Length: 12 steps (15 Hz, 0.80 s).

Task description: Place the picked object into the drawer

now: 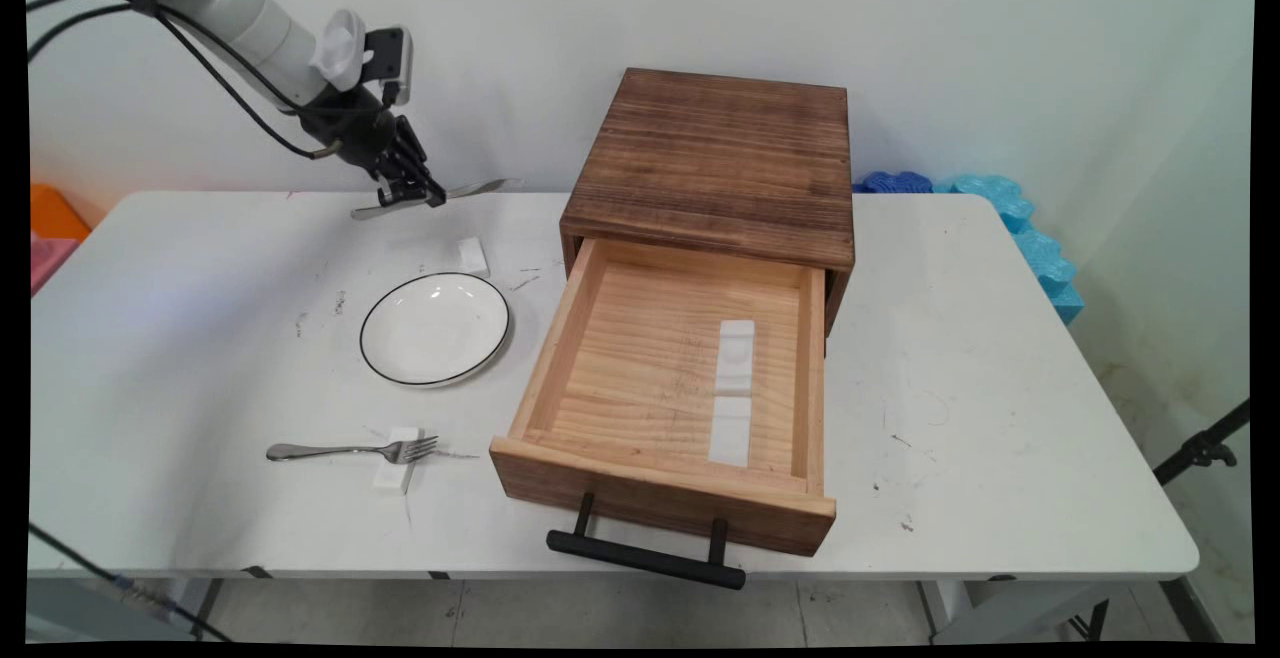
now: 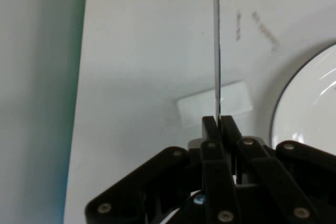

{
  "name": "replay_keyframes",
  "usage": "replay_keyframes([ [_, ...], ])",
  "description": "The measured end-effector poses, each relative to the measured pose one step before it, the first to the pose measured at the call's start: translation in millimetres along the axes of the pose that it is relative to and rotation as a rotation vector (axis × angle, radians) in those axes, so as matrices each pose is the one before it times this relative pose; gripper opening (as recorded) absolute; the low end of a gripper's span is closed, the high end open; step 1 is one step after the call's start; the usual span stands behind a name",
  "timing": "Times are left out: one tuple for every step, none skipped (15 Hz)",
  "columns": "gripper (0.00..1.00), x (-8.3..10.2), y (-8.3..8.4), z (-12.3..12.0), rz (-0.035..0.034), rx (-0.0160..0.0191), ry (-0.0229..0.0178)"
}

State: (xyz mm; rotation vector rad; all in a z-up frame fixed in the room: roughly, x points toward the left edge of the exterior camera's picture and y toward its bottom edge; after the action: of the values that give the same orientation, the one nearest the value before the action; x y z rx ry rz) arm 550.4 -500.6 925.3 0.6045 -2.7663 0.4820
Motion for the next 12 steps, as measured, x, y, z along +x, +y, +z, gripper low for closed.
replay_keyframes([
  [0.00, 6.53, 6.83, -7.32, -0.00346, 0.00302, 0.00615],
  [0.00, 7.38, 6.99, -6.78, -0.00097, 0.00181, 0.00618],
  [0.00, 6.41, 7.14, -6.11, -0.00091, 0.00073, 0.00553],
  [0.00, 7.41, 7.89, -6.41, -0.00018, 0.00015, 0.00624],
  [0.00, 8.33, 8.54, -5.79, 0.00212, -0.00219, 0.00674],
  [0.00, 7.17, 7.65, -4.49, 0.00217, -0.00266, 0.00599],
  [0.00, 8.58, 8.98, -4.68, 0.00390, -0.00378, 0.00744],
  [0.00, 8.92, 8.92, -4.05, 0.00605, -0.00427, 0.00738],
  [0.00, 7.81, 7.94, -3.21, 0.00643, -0.00371, 0.00643],
  [0.00, 8.87, 8.31, -2.83, 0.00818, -0.00402, 0.00723],
  [0.00, 9.19, 8.37, -2.16, 0.00881, -0.00476, 0.00682],
  [0.00, 8.07, 6.84, -1.40, 0.00890, -0.00385, 0.00578],
])
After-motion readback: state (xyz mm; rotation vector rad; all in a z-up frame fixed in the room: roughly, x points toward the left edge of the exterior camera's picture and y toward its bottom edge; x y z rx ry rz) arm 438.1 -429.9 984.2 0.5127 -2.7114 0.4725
